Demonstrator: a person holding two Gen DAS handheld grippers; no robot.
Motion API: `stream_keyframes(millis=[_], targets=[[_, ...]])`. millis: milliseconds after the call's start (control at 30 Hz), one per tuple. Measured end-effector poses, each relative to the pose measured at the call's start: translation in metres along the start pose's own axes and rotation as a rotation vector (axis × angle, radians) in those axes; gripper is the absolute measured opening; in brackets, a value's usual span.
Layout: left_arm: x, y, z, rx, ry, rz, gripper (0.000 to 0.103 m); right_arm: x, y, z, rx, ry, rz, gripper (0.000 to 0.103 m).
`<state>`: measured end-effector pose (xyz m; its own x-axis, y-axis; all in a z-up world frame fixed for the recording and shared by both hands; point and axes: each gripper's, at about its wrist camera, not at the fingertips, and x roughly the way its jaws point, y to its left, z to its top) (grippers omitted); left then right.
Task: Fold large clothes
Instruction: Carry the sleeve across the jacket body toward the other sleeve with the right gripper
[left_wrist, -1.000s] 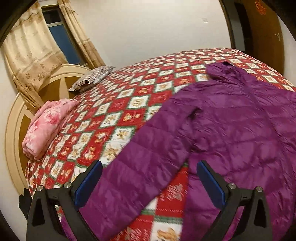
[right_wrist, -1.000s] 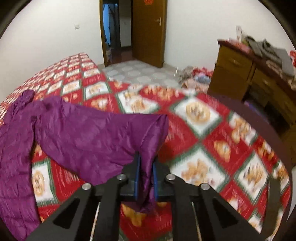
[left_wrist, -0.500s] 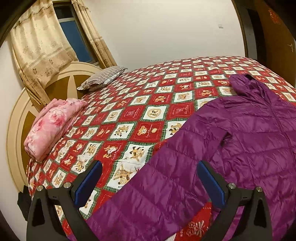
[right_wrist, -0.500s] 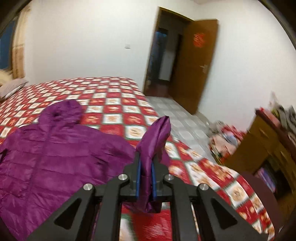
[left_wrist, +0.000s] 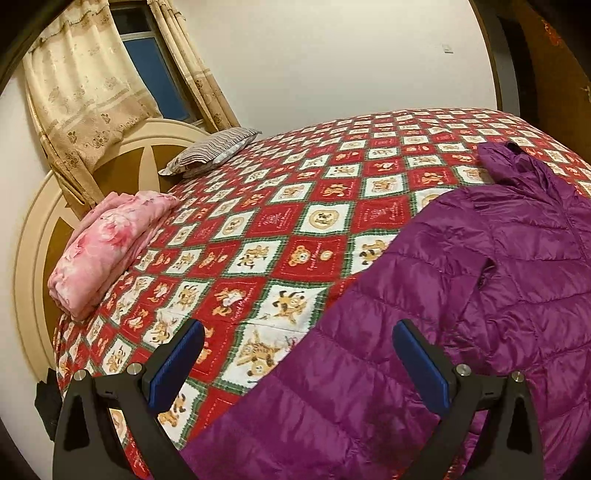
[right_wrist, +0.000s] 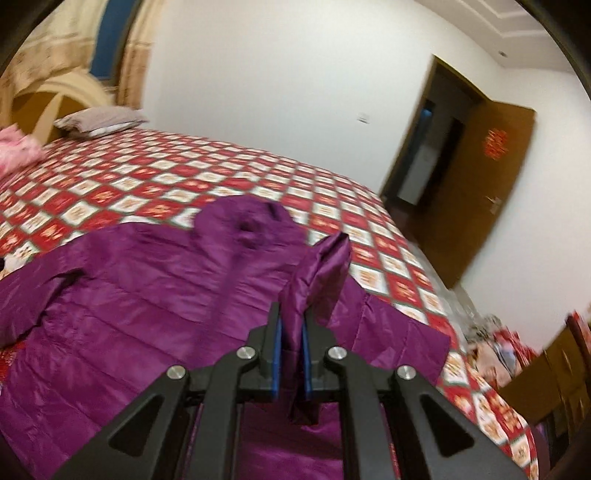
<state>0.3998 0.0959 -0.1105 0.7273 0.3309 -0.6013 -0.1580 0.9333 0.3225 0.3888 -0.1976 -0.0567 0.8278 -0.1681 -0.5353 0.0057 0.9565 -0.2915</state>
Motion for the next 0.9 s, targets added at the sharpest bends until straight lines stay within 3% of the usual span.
stream_keyframes(millis=[233,433,467,533,567,600,800,900], targets=[[0.016,0.007,0.000,0.000,0.014,0.038,0.102,0.025,0.070,0.002,-0.060,0.020,0.093,0.010],[0.025,-0.001,0.003,0.008,0.033,0.058,0.102,0.056,0.123,-0.016,-0.082,0.073,0.214,0.012],[0.025,-0.004,0.005,0.011,0.034,0.062,0.102,0.058,0.128,-0.018,-0.080,0.089,0.240,0.015],[0.021,-0.010,0.009,0.022,0.028,0.061,0.102,0.064,0.139,-0.020,-0.089,0.132,0.298,0.031],[0.018,-0.013,0.012,0.026,0.020,0.061,0.102,0.061,0.139,-0.021,-0.088,0.138,0.331,0.056],[0.015,-0.016,0.015,0.028,0.011,0.060,0.102,0.054,0.134,-0.021,-0.073,0.126,0.362,0.062],[-0.004,-0.046,0.041,0.009,-0.034,0.031,0.102,-0.001,0.061,-0.017,0.027,0.028,0.445,0.065],[-0.018,-0.083,0.054,0.030,-0.066,-0.014,0.102,-0.003,0.005,-0.019,0.109,0.003,0.357,0.064]])
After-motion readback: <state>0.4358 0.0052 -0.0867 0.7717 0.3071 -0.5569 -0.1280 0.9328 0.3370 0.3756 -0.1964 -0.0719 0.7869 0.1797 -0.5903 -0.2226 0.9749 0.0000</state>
